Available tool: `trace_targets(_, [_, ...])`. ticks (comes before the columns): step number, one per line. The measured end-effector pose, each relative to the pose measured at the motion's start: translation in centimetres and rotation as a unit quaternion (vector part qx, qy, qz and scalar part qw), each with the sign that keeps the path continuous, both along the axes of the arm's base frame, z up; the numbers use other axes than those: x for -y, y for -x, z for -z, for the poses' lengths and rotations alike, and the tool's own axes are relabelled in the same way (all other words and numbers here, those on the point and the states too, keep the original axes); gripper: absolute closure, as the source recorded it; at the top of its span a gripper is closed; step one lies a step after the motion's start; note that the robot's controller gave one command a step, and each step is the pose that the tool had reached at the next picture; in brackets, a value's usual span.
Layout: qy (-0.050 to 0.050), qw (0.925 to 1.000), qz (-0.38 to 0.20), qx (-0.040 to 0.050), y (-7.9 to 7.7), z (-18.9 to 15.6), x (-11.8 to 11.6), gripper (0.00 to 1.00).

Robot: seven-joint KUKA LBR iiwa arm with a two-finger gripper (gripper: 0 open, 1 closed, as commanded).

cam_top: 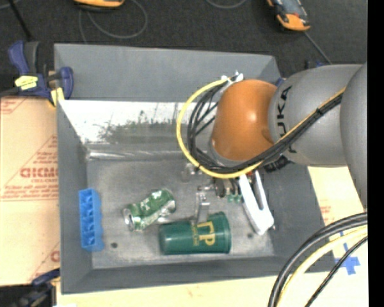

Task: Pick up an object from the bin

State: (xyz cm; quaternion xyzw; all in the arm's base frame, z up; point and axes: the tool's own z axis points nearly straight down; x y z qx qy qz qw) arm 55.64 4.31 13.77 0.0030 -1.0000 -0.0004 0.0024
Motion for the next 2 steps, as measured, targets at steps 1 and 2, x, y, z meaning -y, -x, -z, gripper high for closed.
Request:
trace_targets(1, [0.000, 1.0000, 0.001, 0.0040, -0.2, -0.4, 0.0, 0.00])
trace_targets(2, [0.000, 0.9999, -0.011, 0.0069, -2.9, 5.0, -7.3, 0.00])
